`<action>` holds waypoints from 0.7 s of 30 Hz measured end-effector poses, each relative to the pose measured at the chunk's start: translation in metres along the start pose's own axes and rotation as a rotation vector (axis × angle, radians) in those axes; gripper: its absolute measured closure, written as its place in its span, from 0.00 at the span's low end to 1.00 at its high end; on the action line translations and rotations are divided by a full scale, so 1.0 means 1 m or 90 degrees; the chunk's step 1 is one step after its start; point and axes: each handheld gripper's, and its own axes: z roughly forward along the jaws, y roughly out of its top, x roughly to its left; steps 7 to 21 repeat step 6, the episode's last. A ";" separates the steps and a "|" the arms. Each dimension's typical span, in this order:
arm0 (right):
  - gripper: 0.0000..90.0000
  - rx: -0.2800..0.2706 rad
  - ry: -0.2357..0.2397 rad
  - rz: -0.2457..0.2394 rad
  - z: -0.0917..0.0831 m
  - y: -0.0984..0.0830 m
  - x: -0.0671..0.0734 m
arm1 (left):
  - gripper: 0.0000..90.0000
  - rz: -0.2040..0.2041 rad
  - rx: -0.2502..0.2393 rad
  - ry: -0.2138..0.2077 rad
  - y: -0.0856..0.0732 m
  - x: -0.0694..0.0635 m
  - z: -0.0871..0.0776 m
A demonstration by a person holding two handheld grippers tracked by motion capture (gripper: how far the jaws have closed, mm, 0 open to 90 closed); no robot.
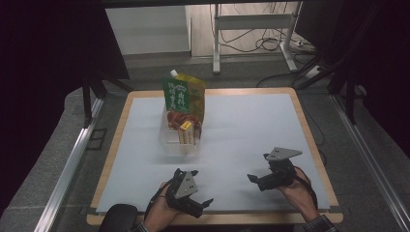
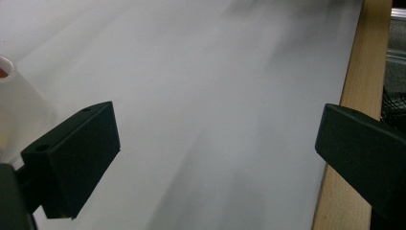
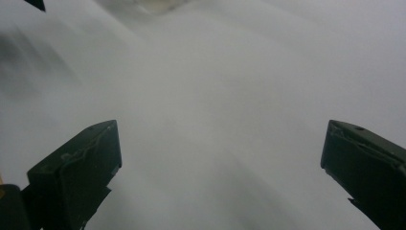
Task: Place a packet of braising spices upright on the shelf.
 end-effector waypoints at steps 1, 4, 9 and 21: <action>0.00 0.018 -0.006 0.005 0.001 -0.005 -0.002 | 0.01 -0.002 0.006 0.000 0.000 0.001 0.001; 0.00 0.038 -0.016 0.008 0.003 -0.009 -0.007 | 0.01 -0.005 0.013 0.003 -0.001 0.001 0.002; 0.00 0.034 -0.015 0.015 0.002 -0.009 -0.008 | 0.01 -0.006 0.012 0.005 -0.001 0.002 0.002; 0.00 0.034 -0.015 0.015 0.002 -0.009 -0.008 | 0.01 -0.006 0.012 0.005 -0.001 0.002 0.002</action>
